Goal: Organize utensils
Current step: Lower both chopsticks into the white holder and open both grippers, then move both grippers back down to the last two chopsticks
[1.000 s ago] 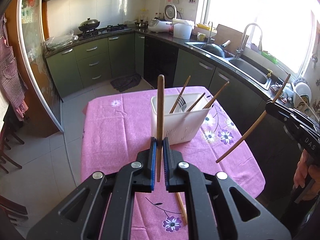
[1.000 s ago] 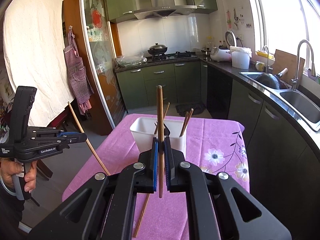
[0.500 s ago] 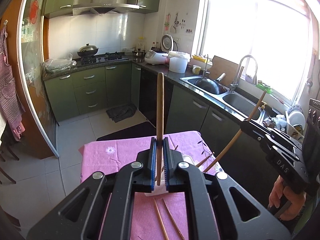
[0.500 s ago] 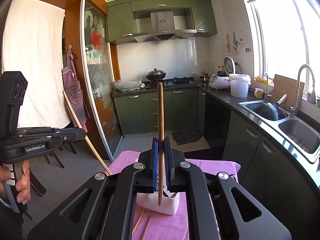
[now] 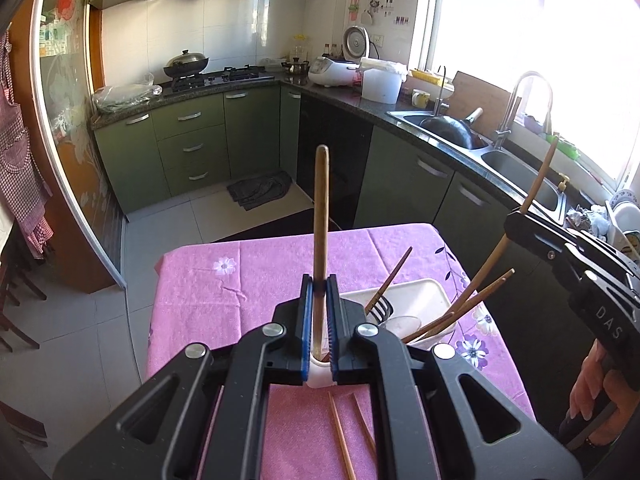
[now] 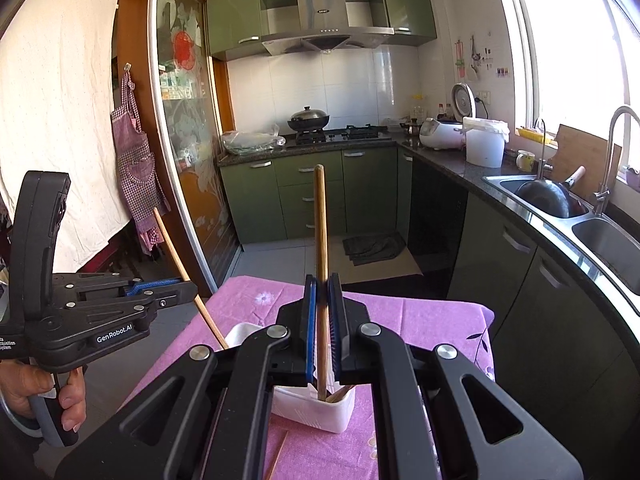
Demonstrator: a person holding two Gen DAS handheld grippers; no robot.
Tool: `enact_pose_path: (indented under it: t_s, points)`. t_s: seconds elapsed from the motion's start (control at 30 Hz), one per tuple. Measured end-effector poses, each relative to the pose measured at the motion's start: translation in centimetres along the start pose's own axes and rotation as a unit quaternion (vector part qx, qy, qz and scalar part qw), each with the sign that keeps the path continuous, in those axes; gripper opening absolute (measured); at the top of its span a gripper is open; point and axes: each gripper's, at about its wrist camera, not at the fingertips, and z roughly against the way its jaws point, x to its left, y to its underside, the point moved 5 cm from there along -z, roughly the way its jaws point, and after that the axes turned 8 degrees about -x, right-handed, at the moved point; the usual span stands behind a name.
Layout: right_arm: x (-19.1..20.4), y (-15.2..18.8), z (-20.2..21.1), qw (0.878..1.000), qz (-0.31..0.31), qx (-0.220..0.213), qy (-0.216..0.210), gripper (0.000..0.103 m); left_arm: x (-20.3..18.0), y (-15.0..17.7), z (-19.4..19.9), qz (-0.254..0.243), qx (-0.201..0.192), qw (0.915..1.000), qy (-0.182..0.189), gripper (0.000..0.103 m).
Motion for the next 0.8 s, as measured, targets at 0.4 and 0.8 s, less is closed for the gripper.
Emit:
enact_pose_path:
  t_s: [0.4, 0.8]
  points:
    - [0.6, 1.9, -0.3, 1.000, 0.004, 0.013, -0.005, 0.009, -0.6, 1.7, 0.6, -0.009, 0.011, 0.9999, 0.002, 0.008]
    - [1.3, 4.1, 9.2, 1.000, 0.010, -0.003, 0.001, 0.021, -1.2, 5.1, 4.2, -0.006, 0.033, 0.9994, 0.009, 0.030]
